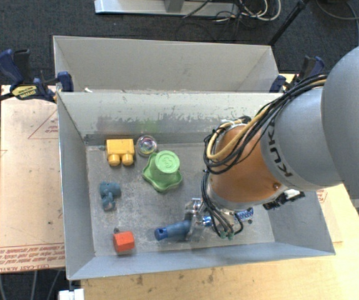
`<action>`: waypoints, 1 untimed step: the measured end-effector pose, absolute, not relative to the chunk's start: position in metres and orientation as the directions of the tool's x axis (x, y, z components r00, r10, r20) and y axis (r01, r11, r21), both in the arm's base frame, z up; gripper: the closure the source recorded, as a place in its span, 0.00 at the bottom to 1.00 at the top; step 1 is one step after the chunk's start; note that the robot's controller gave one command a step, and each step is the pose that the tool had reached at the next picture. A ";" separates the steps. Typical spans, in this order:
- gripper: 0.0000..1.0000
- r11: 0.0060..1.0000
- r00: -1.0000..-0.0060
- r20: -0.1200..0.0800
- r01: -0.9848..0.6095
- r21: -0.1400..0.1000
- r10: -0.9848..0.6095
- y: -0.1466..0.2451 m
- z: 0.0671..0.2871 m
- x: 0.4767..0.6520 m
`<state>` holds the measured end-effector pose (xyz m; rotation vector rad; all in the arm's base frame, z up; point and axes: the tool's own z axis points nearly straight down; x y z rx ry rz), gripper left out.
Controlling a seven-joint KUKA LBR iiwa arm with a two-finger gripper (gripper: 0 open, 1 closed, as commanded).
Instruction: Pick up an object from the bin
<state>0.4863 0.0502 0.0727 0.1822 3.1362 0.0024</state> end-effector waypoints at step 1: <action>1.00 0.999 -0.999 -0.008 0.038 0.002 0.038 0.062 0.230 0.488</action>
Offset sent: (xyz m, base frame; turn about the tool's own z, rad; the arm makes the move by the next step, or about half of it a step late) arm -0.0007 0.0115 0.1534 -0.0786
